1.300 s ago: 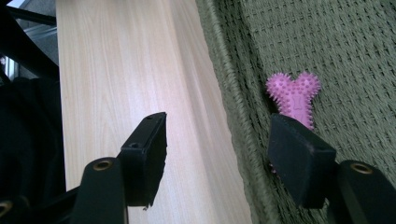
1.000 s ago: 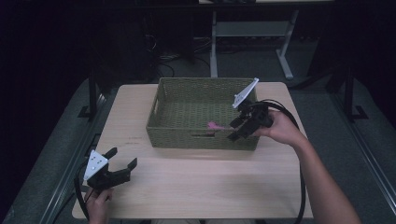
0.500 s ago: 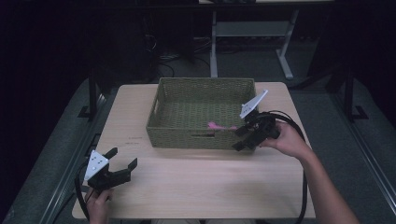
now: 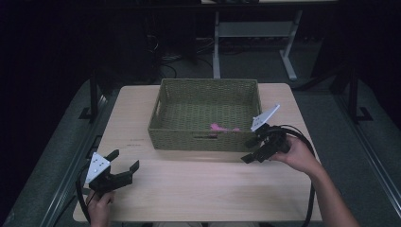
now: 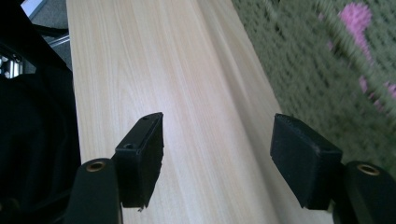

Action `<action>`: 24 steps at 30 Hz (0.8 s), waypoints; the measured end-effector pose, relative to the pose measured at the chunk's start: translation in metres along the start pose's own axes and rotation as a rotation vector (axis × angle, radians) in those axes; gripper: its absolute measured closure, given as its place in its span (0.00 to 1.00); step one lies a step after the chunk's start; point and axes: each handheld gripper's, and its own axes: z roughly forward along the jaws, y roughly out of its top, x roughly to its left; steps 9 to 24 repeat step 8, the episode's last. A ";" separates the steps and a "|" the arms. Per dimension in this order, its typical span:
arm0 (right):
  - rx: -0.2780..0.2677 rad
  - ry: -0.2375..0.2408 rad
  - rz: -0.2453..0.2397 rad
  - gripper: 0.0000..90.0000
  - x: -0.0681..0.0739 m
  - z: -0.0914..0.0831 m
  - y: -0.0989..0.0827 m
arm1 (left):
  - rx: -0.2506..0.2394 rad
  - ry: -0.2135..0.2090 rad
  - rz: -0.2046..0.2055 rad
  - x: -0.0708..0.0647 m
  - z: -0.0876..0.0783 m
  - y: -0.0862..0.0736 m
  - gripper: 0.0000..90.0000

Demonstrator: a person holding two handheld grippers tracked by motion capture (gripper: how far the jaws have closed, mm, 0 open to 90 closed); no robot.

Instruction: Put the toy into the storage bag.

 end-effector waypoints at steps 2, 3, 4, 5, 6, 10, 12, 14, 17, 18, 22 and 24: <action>-0.003 0.002 0.008 0.38 0.001 0.001 -0.005 | 0.000 -0.001 0.001 0.000 0.000 0.000 0.15; -0.005 0.001 0.011 0.38 0.002 0.002 -0.008 | -0.001 0.000 0.003 -0.001 0.000 0.000 0.15; -0.007 -0.001 0.013 0.38 0.003 0.003 -0.012 | -0.001 -0.001 0.002 -0.001 0.000 0.000 0.15; -0.012 -0.005 0.026 0.38 0.004 0.003 -0.018 | 0.002 -0.001 0.001 -0.001 0.000 0.000 0.15; -0.012 -0.005 0.026 0.38 0.004 0.003 -0.018 | 0.002 -0.001 0.001 -0.001 0.000 0.000 0.15; -0.017 -0.012 0.037 0.37 0.007 0.005 -0.025 | -0.001 -0.001 0.000 -0.001 0.000 0.000 0.15; -0.017 -0.012 0.037 0.37 0.007 0.005 -0.025 | -0.001 -0.001 0.000 -0.001 0.000 0.000 0.15; -0.017 -0.012 0.037 0.37 0.007 0.005 -0.025 | -0.001 -0.001 0.000 -0.001 0.000 0.000 0.15; -0.017 -0.012 0.037 0.37 0.007 0.005 -0.025 | -0.001 -0.001 0.000 -0.001 0.000 0.000 0.15; -0.017 -0.012 0.037 0.37 0.007 0.005 -0.025 | -0.001 -0.001 0.000 -0.001 0.000 0.000 0.15; -0.017 -0.012 0.037 0.37 0.007 0.005 -0.025 | -0.001 -0.001 0.000 -0.001 0.000 0.000 0.15; -0.017 -0.012 0.037 0.37 0.007 0.005 -0.025 | -0.001 -0.001 0.000 -0.001 0.000 0.000 0.15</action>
